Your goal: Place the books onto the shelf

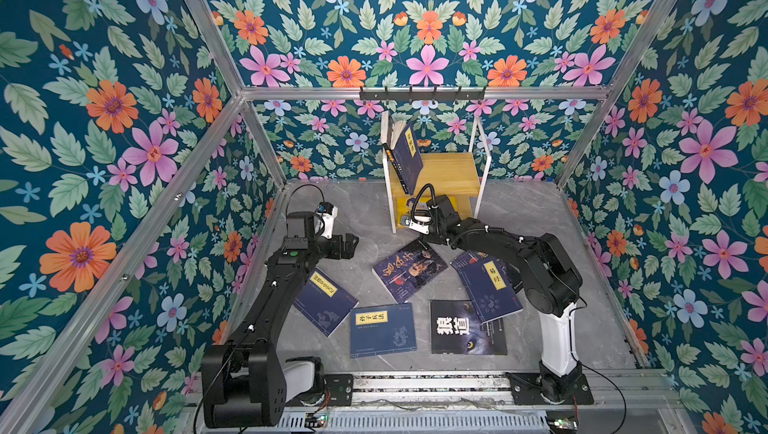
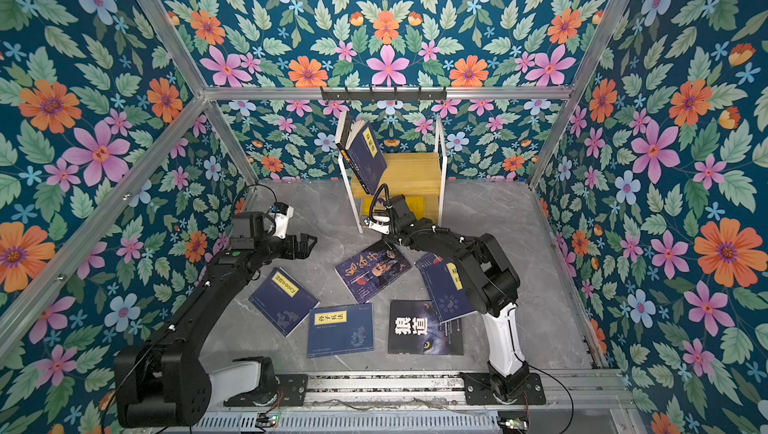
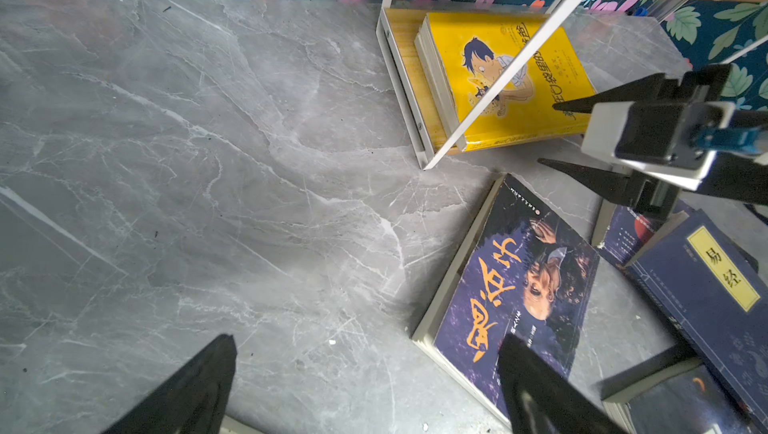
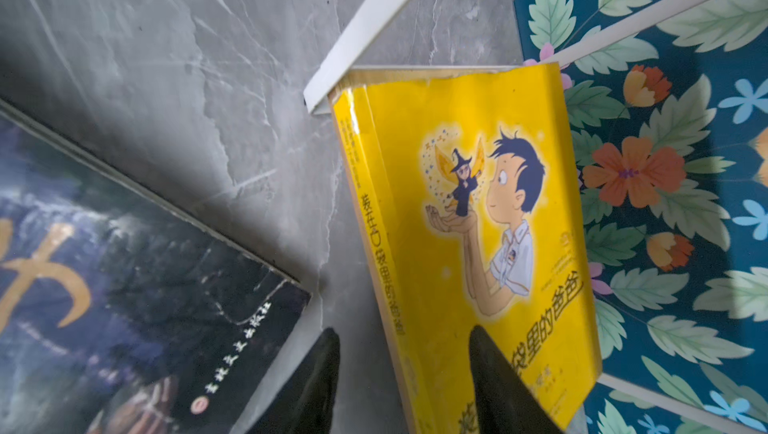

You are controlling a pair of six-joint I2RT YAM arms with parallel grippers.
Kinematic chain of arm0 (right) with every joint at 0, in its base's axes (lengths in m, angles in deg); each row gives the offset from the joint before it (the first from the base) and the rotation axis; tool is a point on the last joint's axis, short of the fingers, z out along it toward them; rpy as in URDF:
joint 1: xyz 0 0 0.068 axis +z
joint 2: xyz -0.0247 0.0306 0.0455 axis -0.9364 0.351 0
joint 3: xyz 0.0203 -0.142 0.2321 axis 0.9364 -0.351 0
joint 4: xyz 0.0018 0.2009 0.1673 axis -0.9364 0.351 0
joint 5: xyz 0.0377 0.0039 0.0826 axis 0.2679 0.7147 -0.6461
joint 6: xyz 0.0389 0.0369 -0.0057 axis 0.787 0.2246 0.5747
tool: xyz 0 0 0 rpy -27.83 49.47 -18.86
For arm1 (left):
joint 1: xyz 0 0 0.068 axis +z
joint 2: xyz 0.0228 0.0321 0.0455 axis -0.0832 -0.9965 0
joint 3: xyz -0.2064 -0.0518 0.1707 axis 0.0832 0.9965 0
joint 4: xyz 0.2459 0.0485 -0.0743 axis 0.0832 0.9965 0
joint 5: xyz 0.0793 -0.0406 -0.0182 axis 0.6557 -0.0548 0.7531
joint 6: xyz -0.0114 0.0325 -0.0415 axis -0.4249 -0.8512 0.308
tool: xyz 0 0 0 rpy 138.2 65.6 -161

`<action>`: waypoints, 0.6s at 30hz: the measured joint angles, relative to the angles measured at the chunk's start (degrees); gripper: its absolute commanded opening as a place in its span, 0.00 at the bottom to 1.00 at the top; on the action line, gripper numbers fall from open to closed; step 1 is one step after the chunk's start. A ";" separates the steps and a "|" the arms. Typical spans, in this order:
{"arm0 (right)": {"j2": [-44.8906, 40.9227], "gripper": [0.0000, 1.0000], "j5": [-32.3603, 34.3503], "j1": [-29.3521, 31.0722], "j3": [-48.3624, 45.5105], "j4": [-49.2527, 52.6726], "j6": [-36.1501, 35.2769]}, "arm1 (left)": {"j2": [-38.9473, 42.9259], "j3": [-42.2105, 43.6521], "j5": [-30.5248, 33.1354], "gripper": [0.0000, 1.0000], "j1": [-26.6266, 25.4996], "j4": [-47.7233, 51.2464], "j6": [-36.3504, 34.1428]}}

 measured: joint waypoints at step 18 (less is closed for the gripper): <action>4.52 0.50 -2.23 0.35 4.66 -3.52 7.72 | 0.66 0.42 -0.24 1.00 0.04 -0.07 0.17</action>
